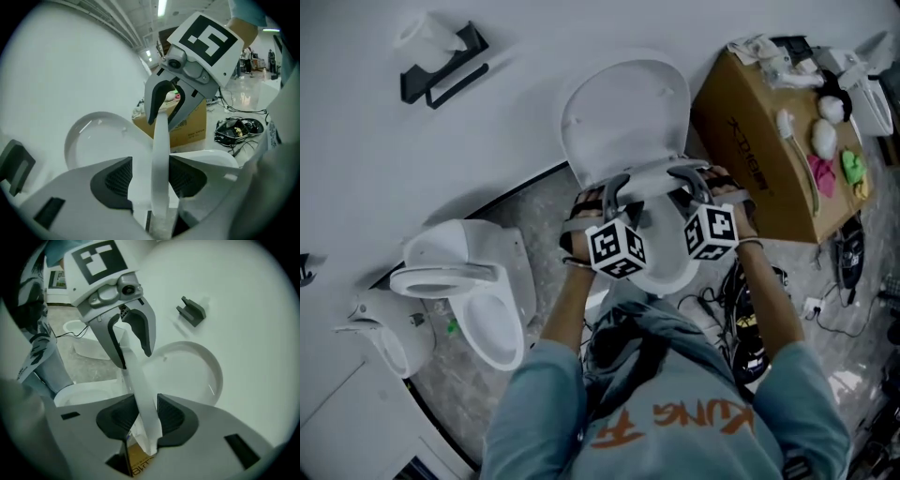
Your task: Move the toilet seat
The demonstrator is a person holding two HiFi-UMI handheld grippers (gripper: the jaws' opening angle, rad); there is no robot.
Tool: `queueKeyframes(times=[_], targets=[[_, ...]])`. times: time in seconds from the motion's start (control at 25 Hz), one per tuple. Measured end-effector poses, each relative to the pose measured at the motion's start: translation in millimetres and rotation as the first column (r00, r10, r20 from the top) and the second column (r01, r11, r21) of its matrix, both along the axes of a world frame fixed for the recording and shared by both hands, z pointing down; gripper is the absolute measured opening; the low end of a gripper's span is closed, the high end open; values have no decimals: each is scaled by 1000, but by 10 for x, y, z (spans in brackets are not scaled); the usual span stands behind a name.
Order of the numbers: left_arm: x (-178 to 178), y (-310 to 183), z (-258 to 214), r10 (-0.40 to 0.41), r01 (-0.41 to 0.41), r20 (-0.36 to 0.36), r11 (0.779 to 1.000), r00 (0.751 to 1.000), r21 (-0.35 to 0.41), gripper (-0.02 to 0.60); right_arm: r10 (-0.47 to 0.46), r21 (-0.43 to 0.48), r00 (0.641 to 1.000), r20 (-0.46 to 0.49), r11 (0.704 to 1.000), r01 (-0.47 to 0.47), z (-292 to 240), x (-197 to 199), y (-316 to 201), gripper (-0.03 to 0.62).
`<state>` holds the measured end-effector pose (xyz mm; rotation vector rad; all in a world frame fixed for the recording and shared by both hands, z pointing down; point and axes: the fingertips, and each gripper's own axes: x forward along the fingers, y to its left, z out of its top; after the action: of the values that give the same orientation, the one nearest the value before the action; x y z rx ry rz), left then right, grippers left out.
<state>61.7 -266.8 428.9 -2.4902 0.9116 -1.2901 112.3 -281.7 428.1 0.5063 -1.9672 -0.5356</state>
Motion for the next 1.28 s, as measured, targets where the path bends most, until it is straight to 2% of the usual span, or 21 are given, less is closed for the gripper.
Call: queueKeyframes(times=[0.12,0.28,0.44,0.64,0.84,0.96,1.12,1.28], targets=[[-116,-293,-51,-52,53,-14,997,999,54,192,63,27,997,36,998,-64,-117,-82,-300,123],[-210,-556,7,-87,90,-42,992,995,85,103,86,47,993,82,995,-90,-141,-200,-622,138],[-294,-809,4,-117,120,-32,985,993,123,115,66,80,992,108,994,-75,-148,-298,-879,138],[-361,-1038,-12,-108,115,-46,975,993,192,127,77,94,988,133,992,-90,-158,-367,-1130,147],[-448,-1273,14,-122,130,-62,979,991,158,132,92,83,984,155,991,-106,-141,-444,-1370,153],[-509,-1447,28,-176,182,-55,976,983,123,135,110,84,977,181,988,-126,-141,-493,-1549,158],[-568,-1621,47,-219,227,-76,965,973,129,144,144,99,960,242,980,-172,-124,-517,-1728,167],[-600,-1677,52,-218,229,-97,964,971,135,147,125,103,953,276,982,-159,-112,-536,-1782,170]])
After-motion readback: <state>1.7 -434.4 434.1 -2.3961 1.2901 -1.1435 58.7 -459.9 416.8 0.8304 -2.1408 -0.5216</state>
